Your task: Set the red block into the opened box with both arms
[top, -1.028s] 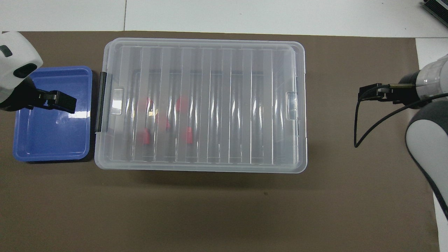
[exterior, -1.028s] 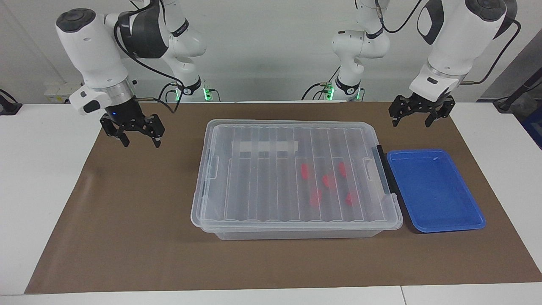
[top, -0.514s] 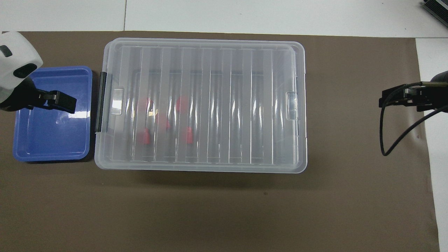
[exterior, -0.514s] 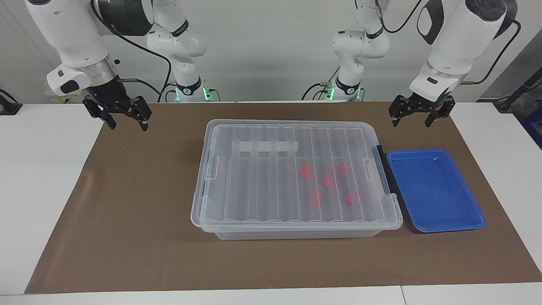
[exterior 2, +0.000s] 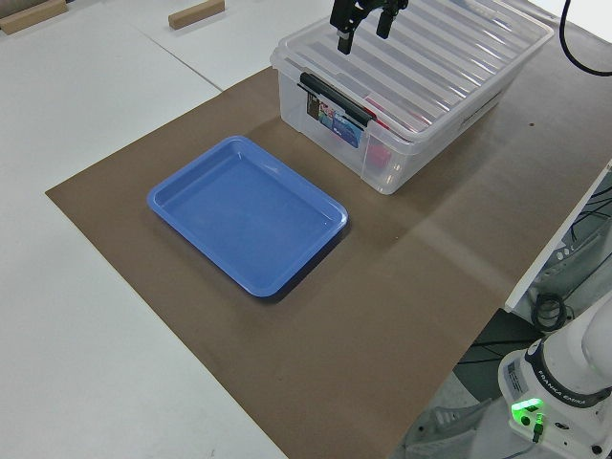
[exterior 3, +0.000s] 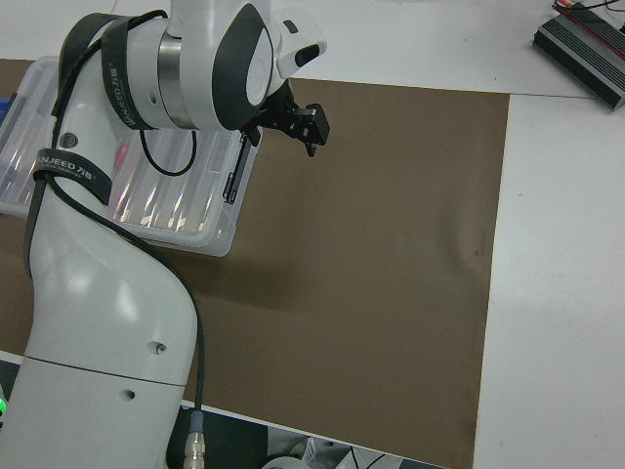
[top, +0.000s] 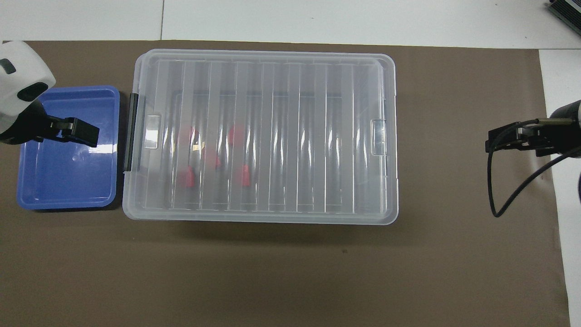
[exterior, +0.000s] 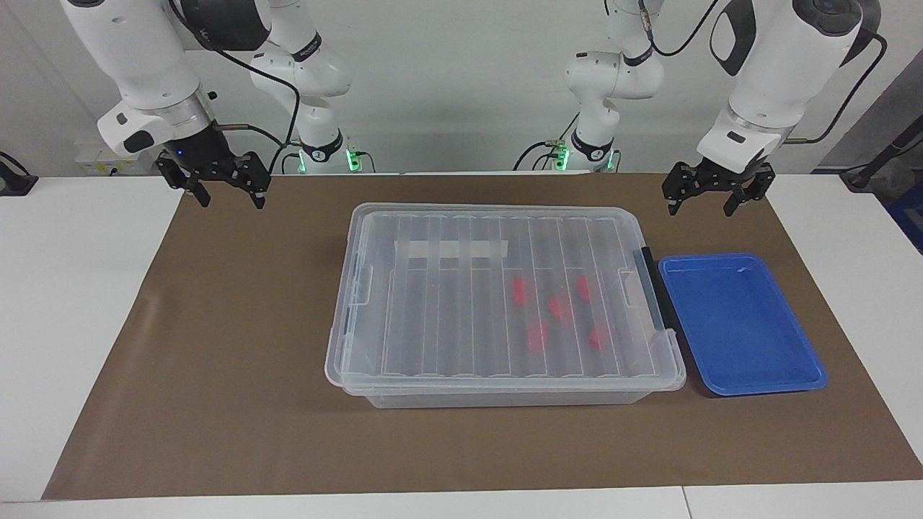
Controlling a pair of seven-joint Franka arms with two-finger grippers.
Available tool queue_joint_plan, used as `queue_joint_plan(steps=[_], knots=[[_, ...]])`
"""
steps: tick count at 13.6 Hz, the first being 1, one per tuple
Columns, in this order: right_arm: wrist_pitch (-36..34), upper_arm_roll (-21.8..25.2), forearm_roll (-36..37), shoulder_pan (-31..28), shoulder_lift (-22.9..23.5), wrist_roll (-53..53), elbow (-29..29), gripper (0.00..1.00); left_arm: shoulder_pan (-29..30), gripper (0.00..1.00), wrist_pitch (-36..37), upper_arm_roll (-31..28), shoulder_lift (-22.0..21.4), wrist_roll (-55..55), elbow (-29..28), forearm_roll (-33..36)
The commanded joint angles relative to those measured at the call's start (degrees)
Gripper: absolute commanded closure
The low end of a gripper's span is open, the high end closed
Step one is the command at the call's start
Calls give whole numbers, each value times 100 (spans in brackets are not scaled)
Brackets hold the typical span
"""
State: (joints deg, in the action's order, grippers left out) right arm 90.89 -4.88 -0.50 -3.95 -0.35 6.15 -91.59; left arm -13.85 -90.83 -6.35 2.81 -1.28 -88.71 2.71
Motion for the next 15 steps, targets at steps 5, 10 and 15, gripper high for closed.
queue_joint_plan(steps=[5, 10, 15], knots=[[25, -57, 244, 140, -123, 36, -113, 2, 50, 0, -92, 20, -114, 5, -111, -78], [7, -57, 200, 140, -132, 36, -139, 2, 50, 0, -84, 20, -114, 5, -111, -78], [43, -48, 191, 140, -132, 27, -148, 2, 50, 0, -84, 20, -114, 5, -111, -78]])
